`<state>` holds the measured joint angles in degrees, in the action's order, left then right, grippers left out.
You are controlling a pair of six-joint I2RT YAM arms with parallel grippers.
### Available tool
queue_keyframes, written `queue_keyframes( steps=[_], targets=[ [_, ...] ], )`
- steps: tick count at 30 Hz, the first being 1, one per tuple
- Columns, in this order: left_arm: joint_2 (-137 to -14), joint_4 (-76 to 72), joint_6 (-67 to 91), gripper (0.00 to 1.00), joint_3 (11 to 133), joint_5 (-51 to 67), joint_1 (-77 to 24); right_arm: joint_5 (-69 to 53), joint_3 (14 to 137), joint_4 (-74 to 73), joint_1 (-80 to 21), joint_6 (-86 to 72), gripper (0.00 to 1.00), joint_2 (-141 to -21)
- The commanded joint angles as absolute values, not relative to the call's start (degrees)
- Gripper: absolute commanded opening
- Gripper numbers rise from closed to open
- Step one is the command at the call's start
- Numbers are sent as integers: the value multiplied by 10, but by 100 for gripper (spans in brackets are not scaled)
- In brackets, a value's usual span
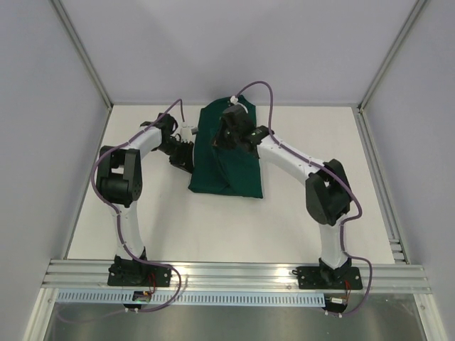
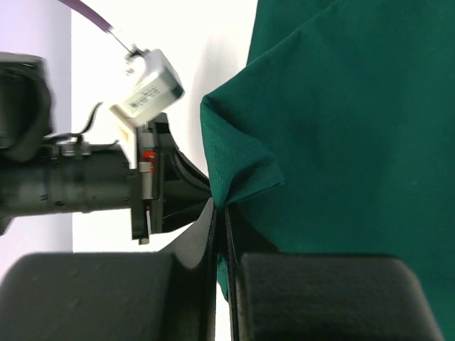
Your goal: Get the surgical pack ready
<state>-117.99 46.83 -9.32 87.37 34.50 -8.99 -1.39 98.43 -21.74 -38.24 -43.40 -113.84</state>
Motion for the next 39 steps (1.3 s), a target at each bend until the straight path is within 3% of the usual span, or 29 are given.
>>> queue_keyframes(
  steps=[1, 8, 11, 12, 13, 16, 17, 18, 21, 25, 31, 35, 39],
  targets=[
    [-1182, 453, -101, 20, 873, 383, -94, -11, 1020, -126, -399, -482, 0, -1164],
    [-1182, 454, -105, 21, 874, 381, -94, -16, 1062, -98, -419, -510, 0, -1244],
    [-1182, 456, -105, 25, 875, 378, -94, -36, 1093, -100, -421, -513, 5, -1280],
    [-1181, 456, -106, 26, 875, 377, -94, -45, 1099, -102, -420, -515, 9, -1294],
    [-1179, 457, -107, 30, 875, 376, -93, -54, 1103, -105, -421, -515, 25, -1299],
    [-1173, 467, -116, 36, 879, 374, -92, -67, 1102, -111, -421, -499, 49, -1294],
    [-1172, 476, -119, 38, 886, 374, -91, -67, 1102, -112, -421, -491, 53, -1289],
    [-1170, 482, -121, 40, 889, 377, -85, -66, 1101, -115, -422, -482, 65, -1274],
    [-1158, 492, -119, 43, 906, 385, -67, -54, 1097, -140, -421, -429, 74, -1228],
    [-1133, 497, -124, 48, 925, 393, -52, -17, 1045, -148, -414, -352, 79, -1140],
    [-1143, 490, -108, 55, 968, 424, -56, -10, 915, -174, -361, -329, 79, -1010],
    [-1155, 456, -86, 64, 990, 423, -73, -1, 841, -200, -323, -323, 77, -977],
    [-1194, 454, -73, 65, 1026, 382, -98, -8, 795, -224, -291, -316, 77, -969]
  ],
)
